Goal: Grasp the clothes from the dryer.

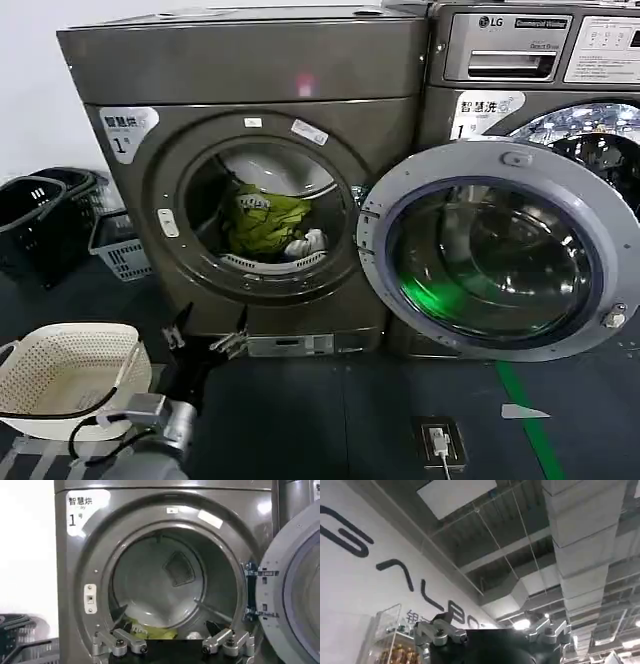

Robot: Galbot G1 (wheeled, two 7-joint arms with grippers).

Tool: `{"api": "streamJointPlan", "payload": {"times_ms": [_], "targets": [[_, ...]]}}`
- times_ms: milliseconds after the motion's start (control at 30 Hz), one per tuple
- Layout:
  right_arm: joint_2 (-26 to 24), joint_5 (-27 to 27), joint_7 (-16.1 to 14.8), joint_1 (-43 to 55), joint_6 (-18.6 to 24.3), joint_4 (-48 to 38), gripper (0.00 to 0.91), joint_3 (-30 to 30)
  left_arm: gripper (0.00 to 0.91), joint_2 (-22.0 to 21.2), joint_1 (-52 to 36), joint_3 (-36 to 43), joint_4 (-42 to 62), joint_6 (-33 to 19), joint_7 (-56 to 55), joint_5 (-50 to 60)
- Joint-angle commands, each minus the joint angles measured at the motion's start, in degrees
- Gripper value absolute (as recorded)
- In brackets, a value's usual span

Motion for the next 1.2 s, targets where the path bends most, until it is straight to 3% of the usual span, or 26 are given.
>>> {"api": "streamJointPlan", "payload": {"times_ms": [33, 1200], "targets": [[0.0, 0.4, 0.0, 0.0, 0.3, 0.0, 0.907, 0.1, 0.907, 0.0, 0.1, 0.0, -0.1, 0.0, 0.0, 0.0], [1.2, -0.8, -1.3, -0.1, 2.4, 2.6, 0.907, -0.1, 0.907, 0.3, -0.6, 0.6, 0.3, -0.3, 0.7, 0.3]]}}
